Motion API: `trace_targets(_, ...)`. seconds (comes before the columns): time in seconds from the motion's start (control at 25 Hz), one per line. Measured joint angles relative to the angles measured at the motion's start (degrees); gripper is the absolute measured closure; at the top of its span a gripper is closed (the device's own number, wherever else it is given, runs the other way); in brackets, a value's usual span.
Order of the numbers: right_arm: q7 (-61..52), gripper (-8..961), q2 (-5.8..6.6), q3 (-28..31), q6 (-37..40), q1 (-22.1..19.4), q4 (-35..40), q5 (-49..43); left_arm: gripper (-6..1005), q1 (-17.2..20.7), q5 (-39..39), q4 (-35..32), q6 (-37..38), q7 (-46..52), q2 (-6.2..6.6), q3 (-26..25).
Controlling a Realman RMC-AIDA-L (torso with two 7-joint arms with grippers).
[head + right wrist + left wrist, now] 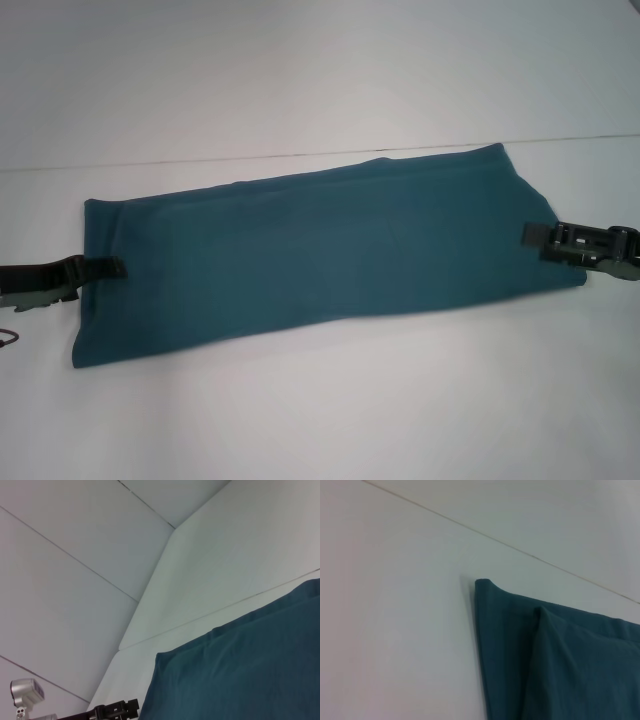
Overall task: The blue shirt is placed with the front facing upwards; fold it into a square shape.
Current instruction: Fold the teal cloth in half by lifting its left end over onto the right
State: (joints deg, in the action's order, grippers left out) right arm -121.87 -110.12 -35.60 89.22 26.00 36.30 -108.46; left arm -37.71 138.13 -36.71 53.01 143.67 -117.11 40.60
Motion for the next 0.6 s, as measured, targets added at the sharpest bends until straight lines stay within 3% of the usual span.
trace_targets(0.6, 0.01, 29, -0.18, 0.00, 0.05, -0.35, 0.00, 0.00, 186, -1.33, 1.20, 1.92, -1.98, 0.92, 0.10, 0.08)
